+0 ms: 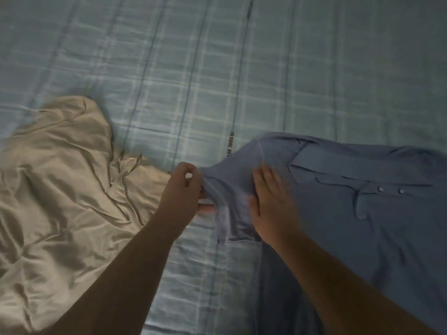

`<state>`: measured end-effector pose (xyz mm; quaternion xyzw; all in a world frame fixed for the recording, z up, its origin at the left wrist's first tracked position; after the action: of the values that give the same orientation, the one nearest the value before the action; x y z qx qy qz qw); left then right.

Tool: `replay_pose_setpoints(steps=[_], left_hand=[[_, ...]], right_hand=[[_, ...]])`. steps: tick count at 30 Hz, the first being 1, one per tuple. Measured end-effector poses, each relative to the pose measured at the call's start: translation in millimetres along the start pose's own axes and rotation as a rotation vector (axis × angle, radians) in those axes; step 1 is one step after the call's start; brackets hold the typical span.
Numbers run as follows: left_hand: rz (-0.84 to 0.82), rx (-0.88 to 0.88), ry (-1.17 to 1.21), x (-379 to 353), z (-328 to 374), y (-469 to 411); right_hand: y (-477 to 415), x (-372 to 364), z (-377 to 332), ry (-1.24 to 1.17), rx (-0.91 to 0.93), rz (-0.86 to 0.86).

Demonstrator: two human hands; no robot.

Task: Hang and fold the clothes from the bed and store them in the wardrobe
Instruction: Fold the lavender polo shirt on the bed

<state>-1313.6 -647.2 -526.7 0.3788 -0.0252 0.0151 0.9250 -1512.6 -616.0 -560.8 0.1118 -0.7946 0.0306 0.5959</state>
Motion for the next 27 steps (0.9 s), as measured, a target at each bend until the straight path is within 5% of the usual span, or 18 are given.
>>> replay_pose_setpoints(steps=[8, 15, 21, 27], left_hand=[[-0.219, -0.044, -0.22, -172.6, -6.9, 32.3], [-0.3, -0.344, -0.834, -246.8, -42.2, 48.1], [-0.036, -0.841, -1.117, -204.2, -33.3, 44.3], [0.067, -0.772, -1.399, -221.8, -40.7, -1.4]], right_hand=[[72.4, 57.5, 106.6, 0.02, -0.247, 0.126], [105.2, 43.1, 160.9, 0.066, -0.248, 0.011], [101.6, 50.8, 143.9, 0.003, -0.165, 0.089], [97.9, 30.0, 132.4, 0.056, -0.05, 0.023]])
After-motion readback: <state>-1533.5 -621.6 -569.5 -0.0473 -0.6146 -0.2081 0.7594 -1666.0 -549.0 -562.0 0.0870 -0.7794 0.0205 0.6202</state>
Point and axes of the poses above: each hand's wrist, its own y-axis away from the middle knuckle, its own x-axis out of the back of the hand, z = x × y, the point moved 7 cm from there along -y, towards the middle knuckle, and after that the axes turned 9 degrees about x, right-handed, at the moved point
